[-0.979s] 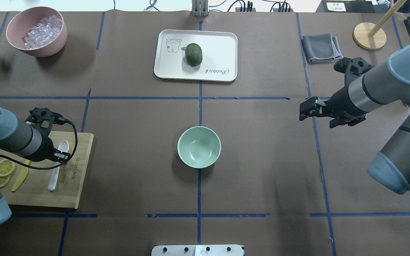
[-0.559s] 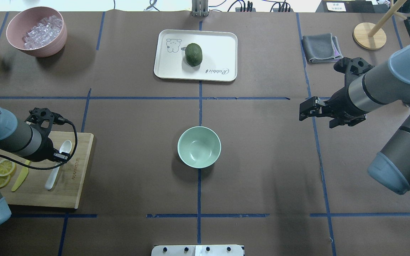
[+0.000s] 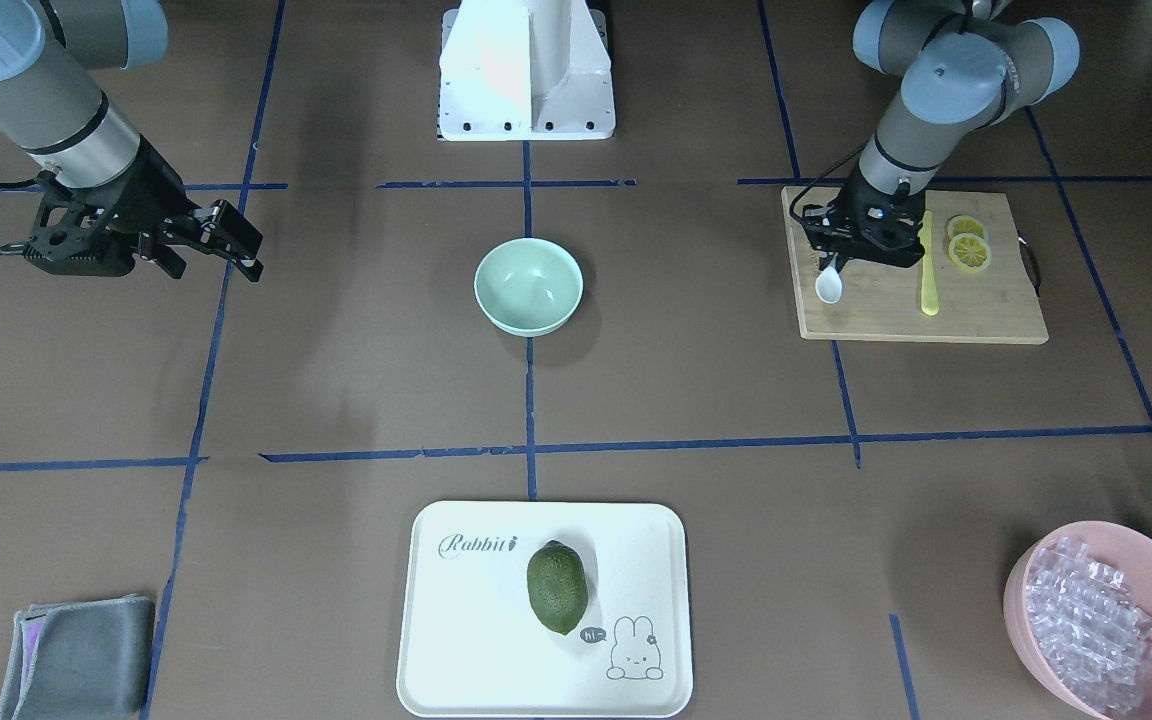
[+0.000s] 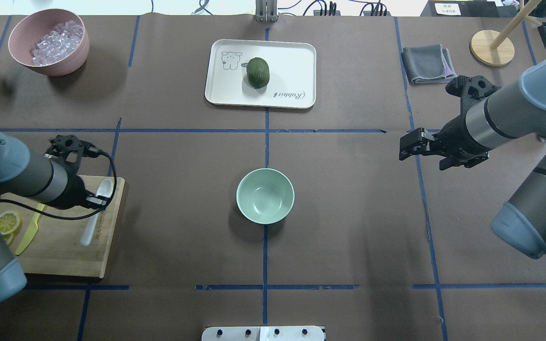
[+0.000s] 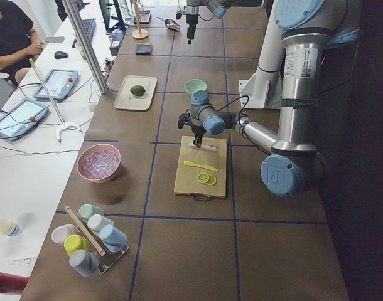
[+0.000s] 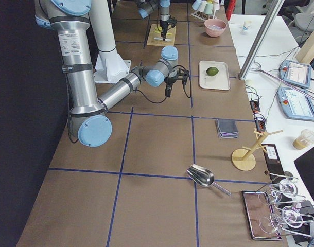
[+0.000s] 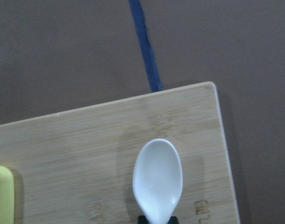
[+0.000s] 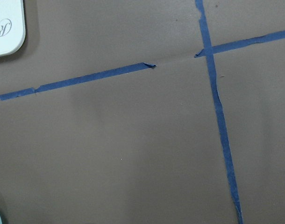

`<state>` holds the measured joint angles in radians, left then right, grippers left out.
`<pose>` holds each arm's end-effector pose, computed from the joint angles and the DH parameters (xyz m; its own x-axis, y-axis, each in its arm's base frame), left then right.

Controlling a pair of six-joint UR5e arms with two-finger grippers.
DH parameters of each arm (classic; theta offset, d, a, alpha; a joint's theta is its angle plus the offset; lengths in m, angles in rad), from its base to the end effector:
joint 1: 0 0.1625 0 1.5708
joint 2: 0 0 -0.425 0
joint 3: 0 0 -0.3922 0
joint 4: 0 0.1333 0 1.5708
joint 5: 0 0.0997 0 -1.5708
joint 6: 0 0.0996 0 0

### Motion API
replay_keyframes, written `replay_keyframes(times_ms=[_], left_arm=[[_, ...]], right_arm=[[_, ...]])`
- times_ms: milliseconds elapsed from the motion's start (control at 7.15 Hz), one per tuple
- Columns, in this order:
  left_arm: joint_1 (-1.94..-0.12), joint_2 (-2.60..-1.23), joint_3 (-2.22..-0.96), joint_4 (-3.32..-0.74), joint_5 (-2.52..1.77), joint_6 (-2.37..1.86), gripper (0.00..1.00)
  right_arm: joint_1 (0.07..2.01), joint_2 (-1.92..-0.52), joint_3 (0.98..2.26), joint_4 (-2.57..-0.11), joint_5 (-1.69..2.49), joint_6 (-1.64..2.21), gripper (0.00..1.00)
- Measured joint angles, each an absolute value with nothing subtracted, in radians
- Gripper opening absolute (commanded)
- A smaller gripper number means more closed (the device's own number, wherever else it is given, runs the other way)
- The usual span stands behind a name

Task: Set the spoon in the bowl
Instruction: 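Lift the spoon and carry it with the left gripper over the bowl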

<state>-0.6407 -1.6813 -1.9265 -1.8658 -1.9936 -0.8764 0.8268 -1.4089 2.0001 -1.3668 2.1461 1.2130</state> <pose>0.3713 -0.3921 0.4056 0.6497 0.2435 -0.7202 -0.1269 0.9687 0.2131 -0.2964 -0.4388 0.3507 0.5682 0.1834 0.8022 -0.1657 0.9804 -0.1068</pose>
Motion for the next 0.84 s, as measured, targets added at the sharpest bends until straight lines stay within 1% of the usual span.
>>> replay_keyframes(times_ms=[420, 559, 839], left_arm=[[-0.625, -2.021, -1.903, -1.604, -2.035, -0.957, 0.0], [-0.608, -2.118, -1.859, -1.567, -2.037, -0.997, 0.0], [-0.563, -2.273, -1.728, -1.557, -2.037, -1.053, 0.02]], right_arm=[[0.854, -1.423, 1.999, -1.367, 2.148, 1.21, 1.0], [0.857, -1.426, 1.999, -1.367, 2.148, 1.209, 1.0], [0.858, -1.427, 1.997, -1.367, 2.145, 1.209, 1.0]])
